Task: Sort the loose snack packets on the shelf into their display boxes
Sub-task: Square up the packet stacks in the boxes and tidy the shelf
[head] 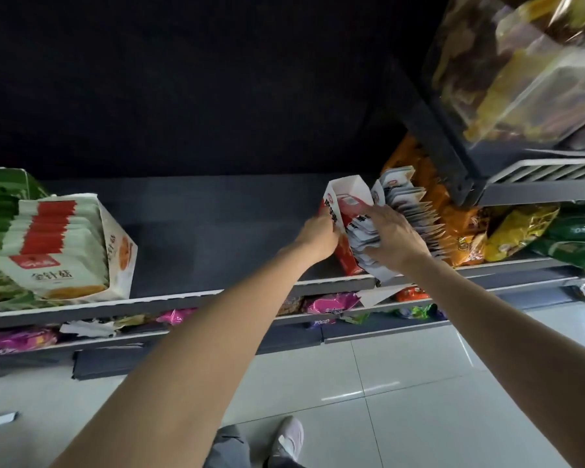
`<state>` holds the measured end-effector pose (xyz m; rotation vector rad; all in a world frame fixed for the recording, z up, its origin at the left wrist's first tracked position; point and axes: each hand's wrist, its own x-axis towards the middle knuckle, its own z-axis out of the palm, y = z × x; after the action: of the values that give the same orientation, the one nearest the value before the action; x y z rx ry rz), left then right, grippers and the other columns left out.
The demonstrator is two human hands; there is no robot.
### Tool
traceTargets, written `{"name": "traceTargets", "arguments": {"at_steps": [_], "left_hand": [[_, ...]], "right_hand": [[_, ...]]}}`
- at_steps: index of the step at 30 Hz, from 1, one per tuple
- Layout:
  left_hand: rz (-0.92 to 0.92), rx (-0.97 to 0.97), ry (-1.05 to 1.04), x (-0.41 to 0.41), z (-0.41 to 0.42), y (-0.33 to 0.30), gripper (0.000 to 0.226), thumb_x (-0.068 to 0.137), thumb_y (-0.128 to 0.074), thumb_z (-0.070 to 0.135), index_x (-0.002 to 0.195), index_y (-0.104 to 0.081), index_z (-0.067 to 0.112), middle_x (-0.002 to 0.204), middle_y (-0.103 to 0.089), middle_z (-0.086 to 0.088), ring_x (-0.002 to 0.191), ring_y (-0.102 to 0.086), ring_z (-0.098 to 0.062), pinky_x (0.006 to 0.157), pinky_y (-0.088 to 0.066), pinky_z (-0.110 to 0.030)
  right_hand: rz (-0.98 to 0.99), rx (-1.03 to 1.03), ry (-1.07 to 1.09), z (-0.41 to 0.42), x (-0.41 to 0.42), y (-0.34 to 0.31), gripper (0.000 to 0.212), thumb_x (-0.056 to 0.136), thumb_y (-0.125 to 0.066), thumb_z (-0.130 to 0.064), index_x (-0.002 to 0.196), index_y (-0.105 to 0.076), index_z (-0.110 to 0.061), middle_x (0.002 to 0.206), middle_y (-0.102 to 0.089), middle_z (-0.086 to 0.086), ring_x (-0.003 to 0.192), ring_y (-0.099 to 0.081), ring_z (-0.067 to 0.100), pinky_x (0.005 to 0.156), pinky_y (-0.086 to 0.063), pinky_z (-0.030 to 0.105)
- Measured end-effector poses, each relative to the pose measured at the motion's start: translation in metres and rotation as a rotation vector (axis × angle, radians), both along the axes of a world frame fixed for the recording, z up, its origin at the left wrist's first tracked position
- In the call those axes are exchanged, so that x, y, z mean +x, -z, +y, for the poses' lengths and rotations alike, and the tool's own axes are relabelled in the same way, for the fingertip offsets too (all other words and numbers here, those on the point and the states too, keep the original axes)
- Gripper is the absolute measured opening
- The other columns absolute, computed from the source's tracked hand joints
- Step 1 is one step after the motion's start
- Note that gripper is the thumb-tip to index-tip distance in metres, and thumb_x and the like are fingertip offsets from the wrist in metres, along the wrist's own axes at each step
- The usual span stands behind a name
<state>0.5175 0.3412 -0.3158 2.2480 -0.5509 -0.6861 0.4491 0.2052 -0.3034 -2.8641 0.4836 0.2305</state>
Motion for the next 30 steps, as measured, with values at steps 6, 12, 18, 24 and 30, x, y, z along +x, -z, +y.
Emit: {"name": "traceTargets", "arguments": {"at_steps": [6,12,18,24,30], "left_hand": [[0.065,0.03,-0.088,0.005,-0.033,0.022,0.04,0.097,-0.035,0.013,0.134,-0.031,0.001,0.127,-0.054,-0.022,0.112,-0.055,-0.038,0.087,-0.045,-0.039],[0.01,0.001,-0.154,0.011,-0.045,0.027,0.057,0.091,-0.049,0.017,0.139,-0.023,0.003,0.118,-0.059,-0.022,0.106,-0.059,-0.04,0.087,-0.05,-0.043],[-0.037,0.066,-0.037,0.019,-0.041,0.026,0.046,0.088,-0.053,0.017,0.131,-0.038,0.011,0.118,-0.059,-0.017,0.106,-0.059,-0.036,0.09,-0.05,-0.046],[-0.503,-0.123,-0.022,0.0,-0.025,0.018,0.024,0.087,-0.058,0.018,0.109,-0.051,0.012,0.112,-0.053,-0.004,0.104,-0.051,-0.017,0.088,-0.048,-0.035],[-0.613,0.15,0.441,-0.008,-0.025,0.03,0.054,0.089,-0.059,0.032,0.137,-0.042,0.016,0.14,-0.047,-0.004,0.128,-0.044,-0.02,0.109,-0.029,-0.033]], "right_hand": [[-0.056,-0.067,-0.099,-0.014,0.006,0.014,0.061,0.085,-0.057,0.0,0.139,-0.04,-0.024,0.133,-0.049,0.008,0.124,-0.045,0.026,0.103,-0.043,0.04],[-0.095,-0.173,-0.162,-0.025,0.015,0.001,0.072,0.081,-0.048,0.016,0.14,-0.039,-0.023,0.124,-0.051,0.01,0.117,-0.051,0.03,0.091,-0.05,0.043],[-0.025,-0.191,-0.157,-0.025,0.038,-0.011,0.046,0.085,-0.05,0.008,0.129,-0.05,-0.007,0.127,-0.046,0.015,0.12,-0.046,0.034,0.096,-0.045,0.048],[0.032,-0.125,-0.242,-0.031,0.042,-0.002,0.047,0.088,-0.054,-0.002,0.132,-0.045,-0.016,0.121,-0.055,0.013,0.113,-0.055,0.032,0.092,-0.048,0.046],[0.077,0.013,-0.256,-0.04,0.032,0.001,0.047,0.092,-0.053,-0.01,0.138,-0.041,-0.016,0.132,-0.051,0.012,0.122,-0.05,0.028,0.102,-0.042,0.04]]}}
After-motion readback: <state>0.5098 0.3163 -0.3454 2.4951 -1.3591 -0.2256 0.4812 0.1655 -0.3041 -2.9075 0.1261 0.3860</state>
